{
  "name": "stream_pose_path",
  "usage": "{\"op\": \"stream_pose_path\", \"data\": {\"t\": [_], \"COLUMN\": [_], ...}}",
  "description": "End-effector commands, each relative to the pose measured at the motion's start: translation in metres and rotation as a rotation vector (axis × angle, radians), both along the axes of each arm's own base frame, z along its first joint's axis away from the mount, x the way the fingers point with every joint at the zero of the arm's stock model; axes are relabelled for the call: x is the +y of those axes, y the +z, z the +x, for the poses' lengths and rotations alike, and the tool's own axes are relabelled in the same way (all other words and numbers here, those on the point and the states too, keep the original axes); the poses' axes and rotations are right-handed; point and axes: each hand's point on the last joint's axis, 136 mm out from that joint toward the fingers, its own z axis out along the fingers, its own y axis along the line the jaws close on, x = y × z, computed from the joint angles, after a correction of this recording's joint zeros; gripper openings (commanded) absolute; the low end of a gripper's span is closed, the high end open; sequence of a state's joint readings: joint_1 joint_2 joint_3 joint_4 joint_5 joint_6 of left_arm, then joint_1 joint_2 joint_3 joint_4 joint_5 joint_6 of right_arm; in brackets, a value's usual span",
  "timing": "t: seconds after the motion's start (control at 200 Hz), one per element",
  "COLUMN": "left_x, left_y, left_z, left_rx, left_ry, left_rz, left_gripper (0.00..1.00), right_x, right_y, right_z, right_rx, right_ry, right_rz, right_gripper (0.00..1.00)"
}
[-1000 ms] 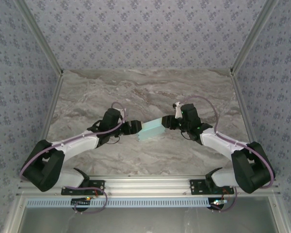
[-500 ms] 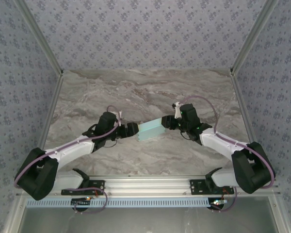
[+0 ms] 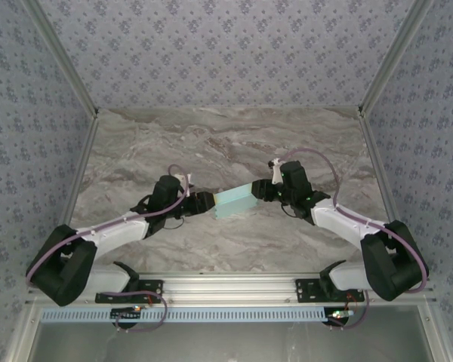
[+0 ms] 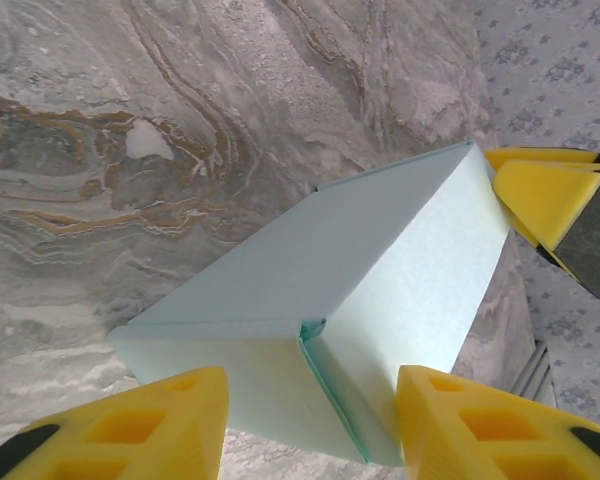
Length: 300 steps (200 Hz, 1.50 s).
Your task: Fold the paper box
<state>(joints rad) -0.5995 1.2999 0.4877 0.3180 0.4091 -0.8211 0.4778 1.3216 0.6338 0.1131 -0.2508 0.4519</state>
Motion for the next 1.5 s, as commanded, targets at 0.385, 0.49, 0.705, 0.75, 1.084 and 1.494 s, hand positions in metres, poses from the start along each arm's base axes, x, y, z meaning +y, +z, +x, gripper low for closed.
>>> {"op": "stream_pose_path", "data": {"t": [0.385, 0.49, 0.705, 0.75, 1.084, 1.494], "left_x": [0.04, 0.037, 0.026, 0.024, 0.025, 0.033], "left_y": [-0.09, -0.08, -0.06, -0.059, -0.061, -0.093], "left_z": [-0.024, -0.006, 0.028, 0.029, 0.02, -0.002], "left_rx": [0.214, 0.174, 0.108, 0.108, 0.117, 0.216], "left_ry": [0.062, 0.077, 0.082, 0.072, 0.044, -0.007], "left_rz": [0.205, 0.194, 0.177, 0.172, 0.186, 0.227], "left_gripper": [0.29, 0.27, 0.25, 0.25, 0.25, 0.21], "right_x": [-0.036, -0.03, -0.021, -0.02, -0.029, -0.044], "right_y": [-0.092, -0.08, -0.065, -0.063, -0.068, -0.107], "right_z": [-0.068, -0.06, -0.051, -0.051, -0.059, -0.084], "right_rx": [0.368, 0.337, 0.295, 0.294, 0.347, 0.49], "right_ry": [0.024, 0.015, -0.002, -0.002, 0.005, -0.019], "right_rz": [-0.152, -0.114, -0.035, -0.025, 0.038, 0.088], "right_gripper": [0.38, 0.39, 0.38, 0.39, 0.4, 0.24]}}
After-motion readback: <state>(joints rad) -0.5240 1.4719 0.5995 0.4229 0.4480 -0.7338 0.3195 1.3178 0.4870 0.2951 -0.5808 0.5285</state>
